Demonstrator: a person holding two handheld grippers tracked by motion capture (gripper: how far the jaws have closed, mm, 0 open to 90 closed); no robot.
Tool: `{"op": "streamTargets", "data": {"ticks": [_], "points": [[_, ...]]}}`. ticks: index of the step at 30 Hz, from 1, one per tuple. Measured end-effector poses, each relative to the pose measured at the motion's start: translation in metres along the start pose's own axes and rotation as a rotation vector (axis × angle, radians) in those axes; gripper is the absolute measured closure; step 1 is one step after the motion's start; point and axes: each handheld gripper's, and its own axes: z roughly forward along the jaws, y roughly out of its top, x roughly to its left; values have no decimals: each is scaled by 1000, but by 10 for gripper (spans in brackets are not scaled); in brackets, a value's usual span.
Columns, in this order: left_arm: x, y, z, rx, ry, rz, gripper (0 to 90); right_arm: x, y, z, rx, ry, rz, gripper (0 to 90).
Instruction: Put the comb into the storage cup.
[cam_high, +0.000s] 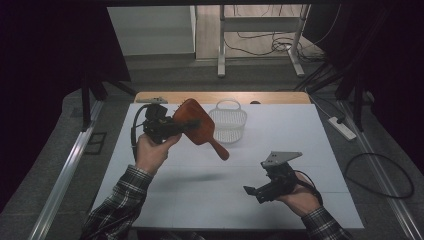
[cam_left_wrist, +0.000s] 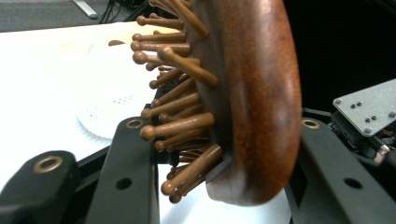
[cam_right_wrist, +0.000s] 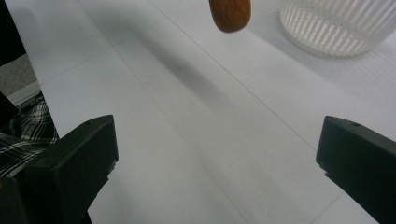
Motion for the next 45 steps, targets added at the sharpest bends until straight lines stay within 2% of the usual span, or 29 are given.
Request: {"op": "streamTargets", "data": {"ticks": [12,27,38,45], "points": [[8,12,0,-1,27,-4,601,-5,-15,-14,1,-51,37,0],[11,32,4,7,68,22,601,-11,-37,-29,10,-93,92,0],[14,44,5,8,93,32,600,-17,-50,-39,23,-129,110,0],[13,56,7,9,110,45,600,-21,-59,-48,36,-168,133,0]]}}
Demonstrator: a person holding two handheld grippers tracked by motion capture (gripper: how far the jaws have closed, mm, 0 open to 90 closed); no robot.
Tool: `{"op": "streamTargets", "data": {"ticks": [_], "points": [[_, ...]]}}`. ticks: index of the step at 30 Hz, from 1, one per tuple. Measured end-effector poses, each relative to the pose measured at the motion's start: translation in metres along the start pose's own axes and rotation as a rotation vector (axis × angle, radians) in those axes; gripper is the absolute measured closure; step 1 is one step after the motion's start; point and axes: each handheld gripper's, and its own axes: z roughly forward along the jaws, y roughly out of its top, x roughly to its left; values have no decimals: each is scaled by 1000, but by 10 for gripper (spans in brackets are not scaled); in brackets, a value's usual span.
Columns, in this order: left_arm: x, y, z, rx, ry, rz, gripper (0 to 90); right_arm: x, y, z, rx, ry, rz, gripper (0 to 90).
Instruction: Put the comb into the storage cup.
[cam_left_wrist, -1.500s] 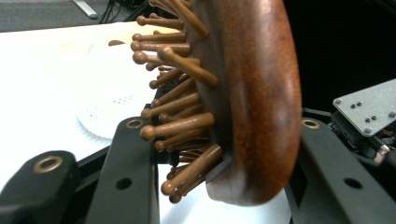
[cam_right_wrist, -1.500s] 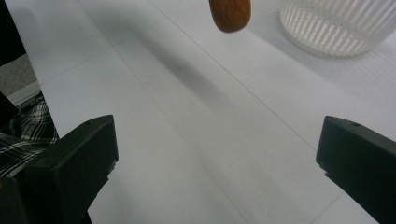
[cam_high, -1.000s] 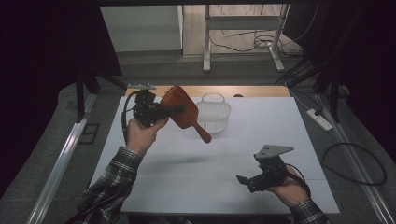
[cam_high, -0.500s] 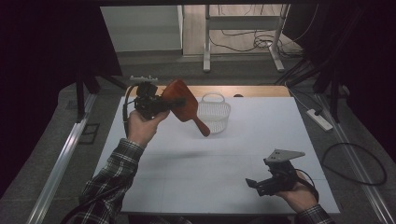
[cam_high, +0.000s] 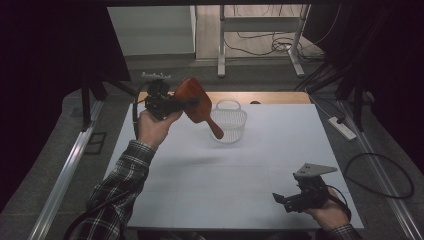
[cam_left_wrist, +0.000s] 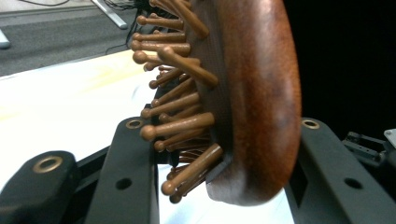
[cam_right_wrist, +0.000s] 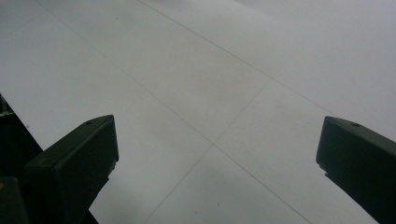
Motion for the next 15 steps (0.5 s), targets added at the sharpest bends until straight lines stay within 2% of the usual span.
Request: {"op": "streamTargets", "data": {"ticks": [15], "points": [[0,19,7,-1,36,17,600,-3,-10,-19,-1,-47,70,0]]}}
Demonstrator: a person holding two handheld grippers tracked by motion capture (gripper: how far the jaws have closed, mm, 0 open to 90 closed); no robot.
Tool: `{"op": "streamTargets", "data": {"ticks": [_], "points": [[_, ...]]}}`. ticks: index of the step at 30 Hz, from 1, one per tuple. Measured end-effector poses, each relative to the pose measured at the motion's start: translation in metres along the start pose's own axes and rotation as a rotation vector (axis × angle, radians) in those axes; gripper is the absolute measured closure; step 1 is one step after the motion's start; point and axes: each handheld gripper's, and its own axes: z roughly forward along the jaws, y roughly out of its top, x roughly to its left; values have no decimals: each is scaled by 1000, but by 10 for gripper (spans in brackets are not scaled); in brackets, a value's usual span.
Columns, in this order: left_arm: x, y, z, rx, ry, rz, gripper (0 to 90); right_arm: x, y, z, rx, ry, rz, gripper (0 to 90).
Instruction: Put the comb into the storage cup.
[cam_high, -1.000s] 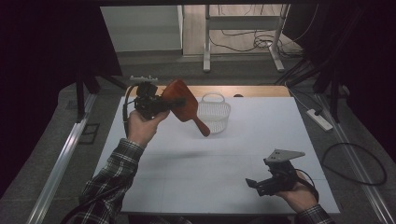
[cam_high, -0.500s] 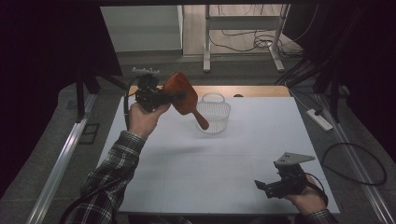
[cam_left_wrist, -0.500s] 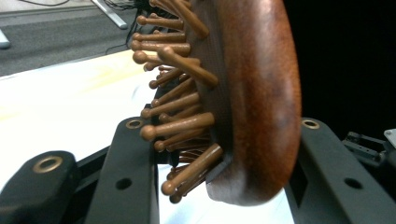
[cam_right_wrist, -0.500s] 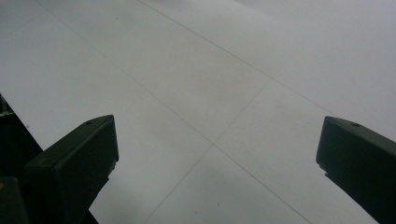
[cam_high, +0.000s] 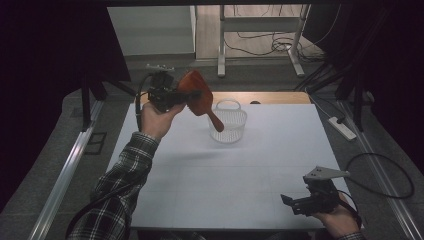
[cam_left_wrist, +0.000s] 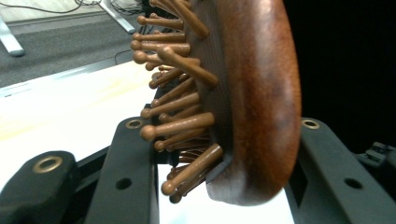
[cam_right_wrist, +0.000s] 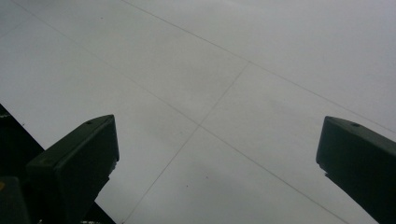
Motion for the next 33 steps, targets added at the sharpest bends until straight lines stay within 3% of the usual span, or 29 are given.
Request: {"op": "streamTargets", "data": {"ticks": [15,28,33], "points": [[2,10,14,-2,22,4,600,0,-6,-10,8,-29,56,0],[7,17,36,10,54,-1,600,0,-7,-10,9,-38,50,1],[11,16,45,15,62,-19,600,1,-7,-10,11,-39,46,3]]}}
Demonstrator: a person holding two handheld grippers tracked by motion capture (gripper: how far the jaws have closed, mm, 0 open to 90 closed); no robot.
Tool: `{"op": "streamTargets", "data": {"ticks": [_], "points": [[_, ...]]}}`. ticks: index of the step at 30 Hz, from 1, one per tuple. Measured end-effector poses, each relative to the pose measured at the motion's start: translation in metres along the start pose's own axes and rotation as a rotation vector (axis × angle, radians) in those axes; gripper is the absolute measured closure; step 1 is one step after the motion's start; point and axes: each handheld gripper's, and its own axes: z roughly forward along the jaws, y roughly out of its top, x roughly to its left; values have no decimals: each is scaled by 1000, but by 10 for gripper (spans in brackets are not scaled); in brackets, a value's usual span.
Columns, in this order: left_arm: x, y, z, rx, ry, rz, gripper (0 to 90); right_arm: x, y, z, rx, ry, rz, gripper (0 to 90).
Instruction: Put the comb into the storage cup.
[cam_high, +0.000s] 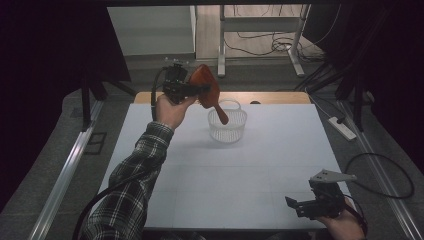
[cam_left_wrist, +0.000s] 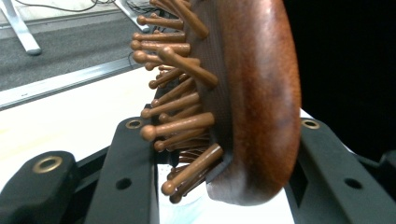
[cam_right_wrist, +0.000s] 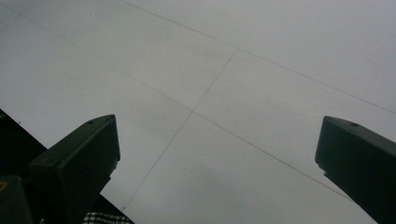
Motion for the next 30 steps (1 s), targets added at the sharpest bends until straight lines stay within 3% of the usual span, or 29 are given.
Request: {"op": "streamTargets", "data": {"ticks": [4,30], "points": [[4,-2,7,2,1,-21,599,0,0,-1,-7,-1,4,3],[9,-18,47,38,12,-61,597,1,-1,-2,-4,-10,-11,5]]}}
